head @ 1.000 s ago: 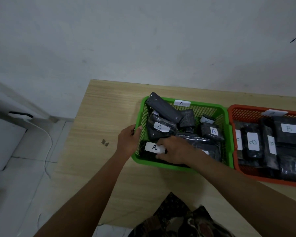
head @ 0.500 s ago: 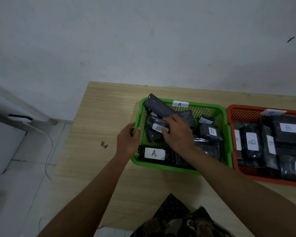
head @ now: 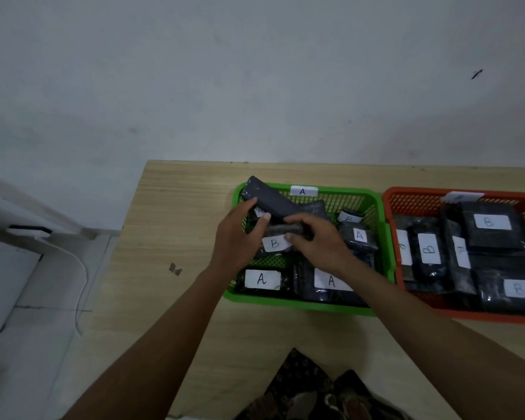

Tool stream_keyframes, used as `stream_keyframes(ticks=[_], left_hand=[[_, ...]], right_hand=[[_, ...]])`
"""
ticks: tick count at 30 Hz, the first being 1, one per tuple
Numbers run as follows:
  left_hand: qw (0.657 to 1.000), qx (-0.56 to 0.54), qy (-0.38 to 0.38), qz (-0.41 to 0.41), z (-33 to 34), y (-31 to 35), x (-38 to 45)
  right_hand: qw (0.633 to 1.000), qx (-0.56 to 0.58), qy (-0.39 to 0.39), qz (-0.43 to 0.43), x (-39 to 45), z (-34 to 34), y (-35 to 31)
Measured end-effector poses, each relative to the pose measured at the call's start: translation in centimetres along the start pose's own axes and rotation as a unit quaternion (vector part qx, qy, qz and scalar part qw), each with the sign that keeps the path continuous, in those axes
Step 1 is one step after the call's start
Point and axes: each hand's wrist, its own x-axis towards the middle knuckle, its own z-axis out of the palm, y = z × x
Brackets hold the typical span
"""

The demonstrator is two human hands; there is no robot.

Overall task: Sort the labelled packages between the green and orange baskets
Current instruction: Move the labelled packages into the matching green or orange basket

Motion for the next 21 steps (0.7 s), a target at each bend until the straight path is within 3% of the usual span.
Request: stream_keyframes(ticks=[4,8,13,17,21], left_hand=[[0.991,-0.1,-0.06,-0.069,1.1,1.8,0.2],[0.957,-0.237,-0.099,-0.137,3.4,3.9,-0.2],[0.934,-0.28,-0.159,-0.155,7.6,7.1,-0.9],[0.929,-0.279,-0.198,-0.139,11.6,10.3,-1.2],[0.952,-0.223,-0.169,-0.125,15.7,13.4,-1.2]], right_hand=[[0.984,0.151,0.053,0.074,-1.3,-3.5,-0.3],[0.958,0.249,0.09,0.109,-3.0,-6.1,0.4],[0.947,0.27,0.108,0.135,-6.9,-10.1,2.7],[0.956,0.207,0.138,0.152,-9.7,-14.0,4.8],[0.946,0.197,0.203,0.161,-11.2,-17.8,6.5]])
